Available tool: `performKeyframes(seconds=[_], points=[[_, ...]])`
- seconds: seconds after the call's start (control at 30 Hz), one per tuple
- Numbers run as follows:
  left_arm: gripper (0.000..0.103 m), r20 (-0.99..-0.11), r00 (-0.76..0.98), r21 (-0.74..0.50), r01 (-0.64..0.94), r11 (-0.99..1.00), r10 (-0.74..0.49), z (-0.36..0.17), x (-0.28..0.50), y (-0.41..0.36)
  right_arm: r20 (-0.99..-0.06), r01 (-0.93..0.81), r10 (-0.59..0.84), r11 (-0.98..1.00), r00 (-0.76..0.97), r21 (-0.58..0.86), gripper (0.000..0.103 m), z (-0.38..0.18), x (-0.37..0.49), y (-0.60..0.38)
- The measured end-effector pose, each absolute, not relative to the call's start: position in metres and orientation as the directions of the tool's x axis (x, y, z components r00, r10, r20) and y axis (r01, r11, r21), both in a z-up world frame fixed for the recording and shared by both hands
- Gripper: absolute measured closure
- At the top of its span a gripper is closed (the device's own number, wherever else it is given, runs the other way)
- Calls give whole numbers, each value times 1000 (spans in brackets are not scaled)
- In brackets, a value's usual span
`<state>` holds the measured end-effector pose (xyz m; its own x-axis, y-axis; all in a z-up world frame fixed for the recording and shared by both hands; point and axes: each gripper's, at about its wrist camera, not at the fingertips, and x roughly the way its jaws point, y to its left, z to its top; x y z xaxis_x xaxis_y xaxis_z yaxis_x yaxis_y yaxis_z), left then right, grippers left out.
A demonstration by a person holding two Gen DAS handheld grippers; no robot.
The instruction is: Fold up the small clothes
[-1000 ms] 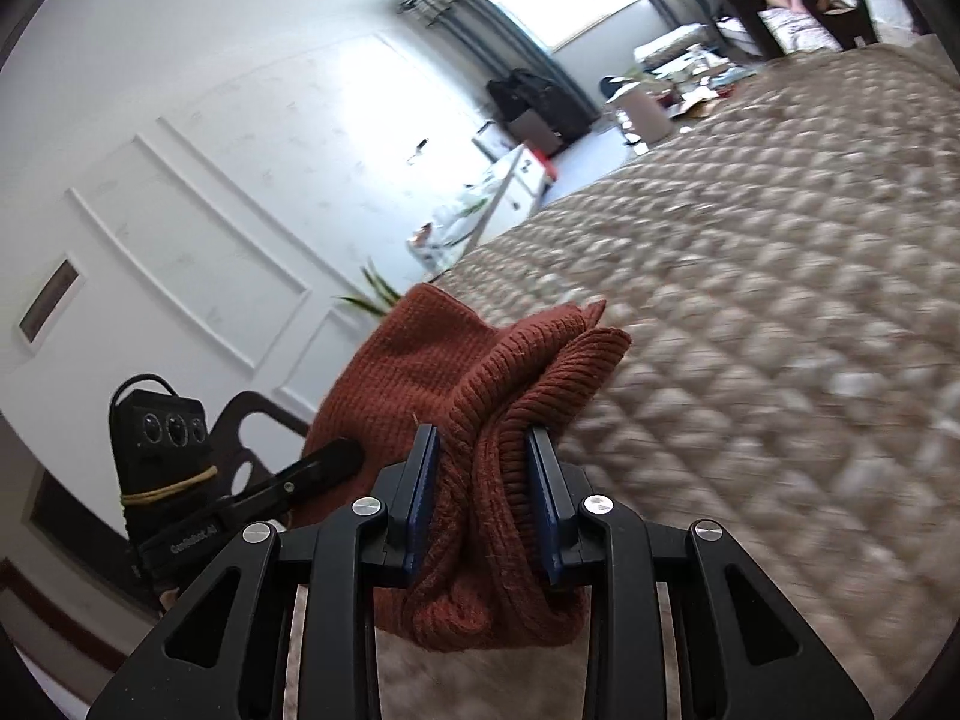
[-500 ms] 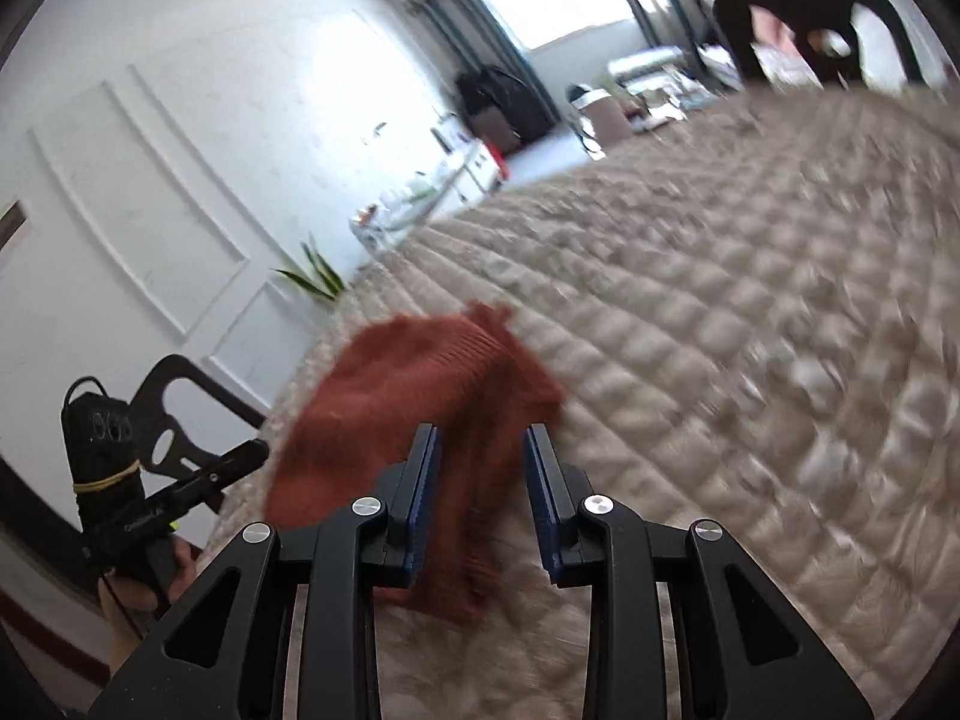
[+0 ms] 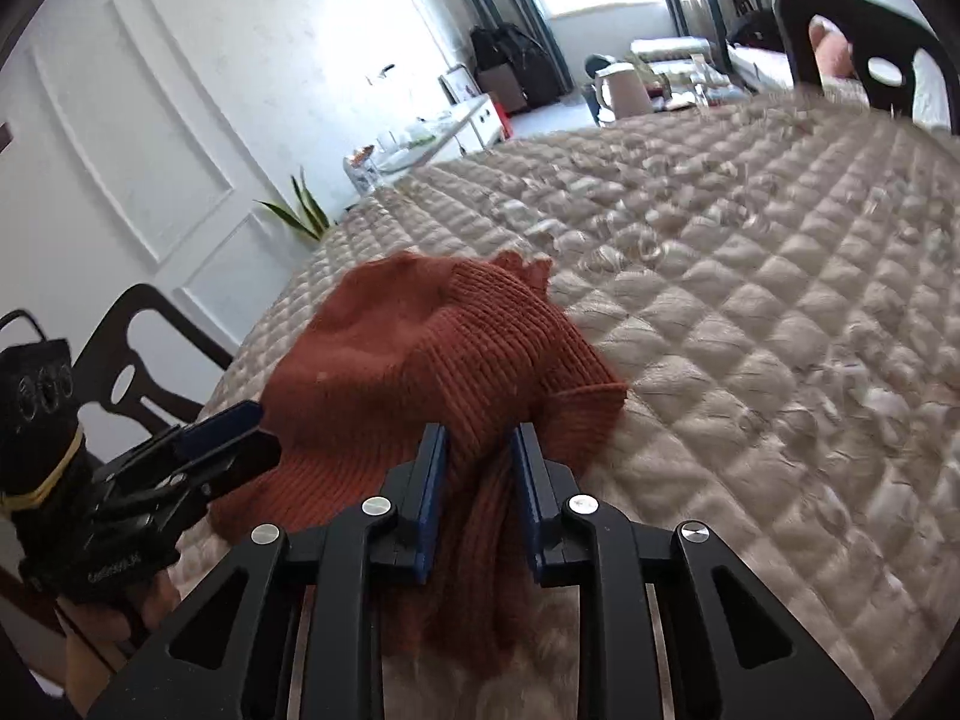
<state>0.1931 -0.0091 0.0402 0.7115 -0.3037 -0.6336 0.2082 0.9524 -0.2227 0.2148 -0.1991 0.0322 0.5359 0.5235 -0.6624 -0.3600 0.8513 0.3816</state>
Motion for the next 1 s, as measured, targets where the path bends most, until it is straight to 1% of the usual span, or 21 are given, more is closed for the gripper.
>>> performKeyframes(seconds=[0.1,0.2,0.27,0.33,0.43,0.63,0.7,0.73,0.77,0.83,0.93,1.0], points=[[50,-626,724,-219,192,957,-288,41,168,-4,-633,-403,529,846,565,349,79,46,192,-197],[50,-611,728,-239,203,949,-310,39,150,-3,-616,-451,545,833,569,320,79,51,173,-191],[50,-639,708,-225,202,953,-301,28,151,-8,-640,-473,527,837,560,276,79,44,168,-180],[50,-659,703,-203,176,963,-267,20,153,-10,-694,-458,488,853,529,251,79,27,172,-174],[50,-654,709,-206,169,964,-264,26,144,-11,-678,-446,498,853,540,272,79,27,166,-178],[50,-675,703,-173,145,974,-224,27,123,-13,-667,-461,480,859,570,225,79,43,138,-180],[50,-683,702,-153,131,980,-200,27,117,-13,-668,-463,481,858,568,224,74,46,131,-181],[49,-686,703,-139,127,982,-188,27,113,-13,-671,-465,475,859,570,213,69,47,128,-180],[47,-688,703,-129,124,984,-178,27,110,-13,-673,-473,469,859,571,197,66,48,121,-179],[43,-694,701,-116,115,987,-164,26,104,-10,-680,-481,464,857,568,183,64,47,114,-180],[42,-707,696,-78,95,992,-122,22,97,-9,-706,-476,438,865,556,162,58,40,104,-180],[39,-719,687,-67,87,994,-109,19,95,-7,-719,-470,419,871,555,144,58,35,101,-182]])
